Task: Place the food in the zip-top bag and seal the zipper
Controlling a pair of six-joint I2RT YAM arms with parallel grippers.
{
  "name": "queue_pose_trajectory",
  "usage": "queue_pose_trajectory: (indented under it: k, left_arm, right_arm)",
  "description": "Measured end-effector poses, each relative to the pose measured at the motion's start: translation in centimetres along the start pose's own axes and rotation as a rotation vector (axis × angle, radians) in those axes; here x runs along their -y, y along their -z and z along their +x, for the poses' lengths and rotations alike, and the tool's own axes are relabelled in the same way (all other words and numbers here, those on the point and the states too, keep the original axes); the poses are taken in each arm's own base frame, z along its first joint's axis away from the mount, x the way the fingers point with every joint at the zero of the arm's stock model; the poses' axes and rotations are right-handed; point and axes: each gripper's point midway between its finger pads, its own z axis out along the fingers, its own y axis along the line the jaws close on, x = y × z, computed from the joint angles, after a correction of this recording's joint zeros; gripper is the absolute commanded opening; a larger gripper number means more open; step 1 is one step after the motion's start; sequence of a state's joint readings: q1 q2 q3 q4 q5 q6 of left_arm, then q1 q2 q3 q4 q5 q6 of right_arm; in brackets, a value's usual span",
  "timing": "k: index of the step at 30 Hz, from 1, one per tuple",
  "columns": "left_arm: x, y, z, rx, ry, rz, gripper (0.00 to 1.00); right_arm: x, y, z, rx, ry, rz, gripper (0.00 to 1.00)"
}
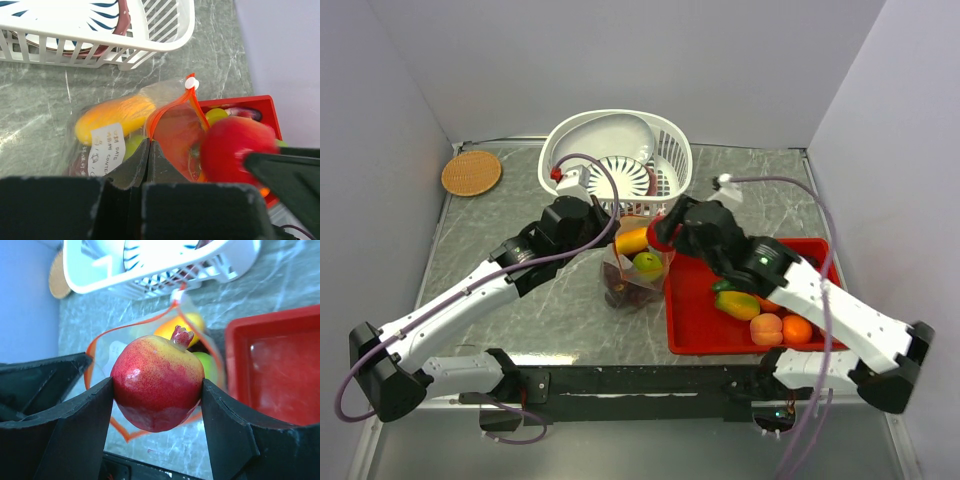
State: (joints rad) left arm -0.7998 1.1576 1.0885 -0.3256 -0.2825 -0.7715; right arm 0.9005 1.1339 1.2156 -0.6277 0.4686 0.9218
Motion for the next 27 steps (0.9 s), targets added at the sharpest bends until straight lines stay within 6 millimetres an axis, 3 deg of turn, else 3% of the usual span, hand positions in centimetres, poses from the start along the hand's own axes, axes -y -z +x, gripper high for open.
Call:
queue_pose_trajectory:
  k: [3,7,11,17,21,25,27]
  left_arm:
    - [0.0,-0.1,0.1,-0.002,-0.001,-0.002,0.01]
    - [0.0,-0.1,0.1,-0.002,-0.001,-0.002,0.01]
    - [0.0,-0.1,0.1,-0.002,-0.001,-0.002,0.01]
    - [0.0,-0.1,0.1,-0.002,-0.001,-0.001,0.01]
    - [0.0,-0.1,0.1,-0.002,0.000,0.002,0.01]
    - [0.1,-0.1,0.1,-0.004,0.000,0.005,0.01]
    - [0.1,-0.1,0.1,-0.004,-0.001,0.005,0.01]
  right_arm:
    - [-1.2,-2.0,1.1,-0.035,0.025,-0.002,0.49]
    - [-1.8,-3.6,2.5,-0.071,0.041,-0.007,0.85]
    - [-2.3,-3.8,2.5,-0.071,0.042,-0.024,0.98]
    - [-2.4,-3.8,2.2,-0.065,0.047,-0.030,1.00]
    - [-1.2,-3.4,1.5,-0.051,0.025,0.013,1.00]
    - [2.6,-2.2,-1.6,0.018,-0.075,0.114,1.00]
    - [6.0,-1.5,-3.2,0.065,-0.139,0.193,1.00]
